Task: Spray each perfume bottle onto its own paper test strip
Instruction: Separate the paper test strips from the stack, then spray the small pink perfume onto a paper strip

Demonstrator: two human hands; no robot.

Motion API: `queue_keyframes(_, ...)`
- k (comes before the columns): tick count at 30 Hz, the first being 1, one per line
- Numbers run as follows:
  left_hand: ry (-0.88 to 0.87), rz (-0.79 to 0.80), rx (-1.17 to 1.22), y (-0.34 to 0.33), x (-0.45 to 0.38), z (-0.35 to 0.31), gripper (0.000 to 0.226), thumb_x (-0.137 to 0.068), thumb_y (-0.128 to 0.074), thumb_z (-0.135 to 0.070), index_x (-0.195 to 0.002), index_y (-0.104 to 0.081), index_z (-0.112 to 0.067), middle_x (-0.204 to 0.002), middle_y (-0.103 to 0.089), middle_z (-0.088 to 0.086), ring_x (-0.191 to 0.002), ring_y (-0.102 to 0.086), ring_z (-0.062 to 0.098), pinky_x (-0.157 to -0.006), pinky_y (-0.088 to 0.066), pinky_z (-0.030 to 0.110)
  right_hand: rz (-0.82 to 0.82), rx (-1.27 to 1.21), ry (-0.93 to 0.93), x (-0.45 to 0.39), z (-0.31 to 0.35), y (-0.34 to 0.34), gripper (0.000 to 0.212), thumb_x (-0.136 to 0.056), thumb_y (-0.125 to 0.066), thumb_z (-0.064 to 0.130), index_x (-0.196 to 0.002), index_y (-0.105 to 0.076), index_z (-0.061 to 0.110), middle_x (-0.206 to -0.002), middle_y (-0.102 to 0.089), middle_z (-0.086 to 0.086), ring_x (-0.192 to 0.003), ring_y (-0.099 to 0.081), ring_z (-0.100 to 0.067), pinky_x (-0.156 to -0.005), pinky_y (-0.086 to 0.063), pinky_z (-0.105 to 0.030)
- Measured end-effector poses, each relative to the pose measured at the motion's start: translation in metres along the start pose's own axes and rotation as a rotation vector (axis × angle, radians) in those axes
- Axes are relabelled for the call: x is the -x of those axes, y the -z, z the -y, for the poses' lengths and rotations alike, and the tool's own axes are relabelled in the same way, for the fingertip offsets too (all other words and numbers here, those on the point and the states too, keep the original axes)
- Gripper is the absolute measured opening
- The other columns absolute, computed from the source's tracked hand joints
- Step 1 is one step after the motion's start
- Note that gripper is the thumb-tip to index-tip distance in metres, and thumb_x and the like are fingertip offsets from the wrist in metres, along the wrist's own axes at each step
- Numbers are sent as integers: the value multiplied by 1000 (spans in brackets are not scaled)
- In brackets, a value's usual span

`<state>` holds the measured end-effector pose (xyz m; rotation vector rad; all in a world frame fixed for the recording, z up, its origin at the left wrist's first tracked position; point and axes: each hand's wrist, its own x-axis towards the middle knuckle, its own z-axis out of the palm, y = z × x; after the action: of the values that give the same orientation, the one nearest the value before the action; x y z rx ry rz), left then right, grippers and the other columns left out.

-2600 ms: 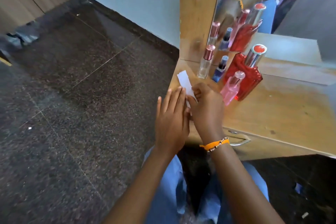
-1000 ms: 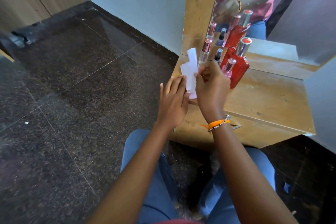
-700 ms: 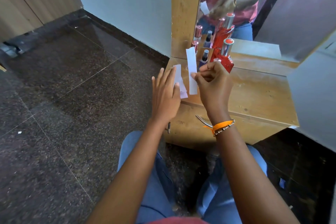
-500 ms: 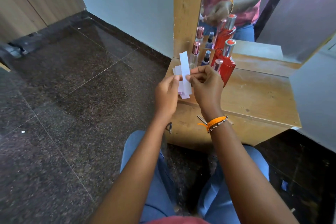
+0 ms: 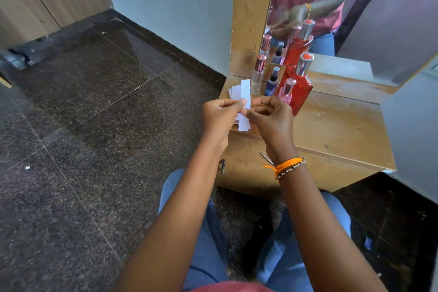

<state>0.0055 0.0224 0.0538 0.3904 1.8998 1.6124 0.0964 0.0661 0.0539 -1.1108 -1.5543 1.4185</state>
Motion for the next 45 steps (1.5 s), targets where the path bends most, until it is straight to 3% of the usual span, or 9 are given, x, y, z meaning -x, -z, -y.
queue_keyframes(7, 93, 121, 89, 8, -4, 0, 12, -79, -73, -20, -89, -71, -13, -63, -60, -5, -58, -52, 6, -45, -44, 13, 40, -80, -34, 1, 0, 2, 6, -82, -70, 6, -87, -70, 10, -83, -72, -5, -80, -71, -20, -70, -58, -34)
queue_keyframes(10, 108, 155, 153, 10, -5, 2, 6, -80, -72, -16, -86, -71, -16, -63, -59, -6, -59, -51, 7, -46, -43, 11, 47, -78, -44, 0, 1, 4, 7, -84, -68, 5, -92, -70, 7, -88, -73, -7, -79, -71, -17, -69, -59, -31)
queue_keyframes(16, 9, 94, 32, 7, -10, 5, 7, -81, -71, -16, -87, -71, -14, -71, -63, -4, -64, -56, 9, -44, -45, 12, 5, 34, -13, -3, 1, 0, 19, -85, -68, 8, -76, -59, 22, -76, -68, 6, -75, -69, -15, -72, -59, -38)
queue_keyframes(20, -131, 14, -152, 4, -22, 2, 9, -82, -69, -14, -89, -72, -10, -80, -66, -3, -80, -64, 13, -55, -46, 16, -135, 247, 133, -6, -2, -4, 19, -81, -72, 7, -82, -56, 18, -82, -67, -1, -77, -67, -15, -63, -53, -20)
queue_keyframes(23, -172, -45, -281, 1, -33, 1, 13, -79, -71, -14, -92, -72, -9, -88, -70, 2, -80, -62, 13, -62, -46, 19, -154, 292, 190, -7, -4, -3, 21, -81, -71, 5, -87, -54, 17, -84, -64, 3, -75, -64, -9, -61, -50, -13)
queue_keyframes(27, -159, -65, -406, -5, -41, 5, 16, -77, -74, -17, -92, -71, -13, -97, -72, 3, -72, -57, 9, -51, -35, 14, -156, 317, 214, -8, -5, -1, 25, -82, -71, 4, -89, -51, 19, -85, -61, 6, -74, -62, -6, -58, -48, -8)
queue_keyframes(32, -221, -95, -488, -6, -37, 3, 22, -80, -72, -18, -99, -64, -12, -101, -68, 5, -81, -58, 13, -50, -32, 14, -144, 347, 265, -5, -3, 1, 29, -80, -72, 5, -90, -49, 19, -88, -58, 7, -74, -58, -1, -58, -46, -4)
queue_keyframes(38, -458, -71, -470, -9, -4, -8, 7, -88, -60, -18, -93, -64, -15, -88, -61, -3, -71, -52, 4, -49, -33, 7, -152, 330, 375, 9, 1, 19, 16, -80, -72, 4, -87, -60, 12, -78, -57, 12, -68, -57, 6, -62, -46, -6)
queue_keyframes(45, -572, 53, -427, -40, 39, 6, 11, -85, -60, -18, -76, -62, -23, -62, -50, -21, -61, -50, -9, -58, -37, 1, -339, 232, 314, 27, -23, 77, 16, -82, -71, 9, -86, -62, 21, -76, -60, 18, -69, -59, 5, -65, -47, -10)
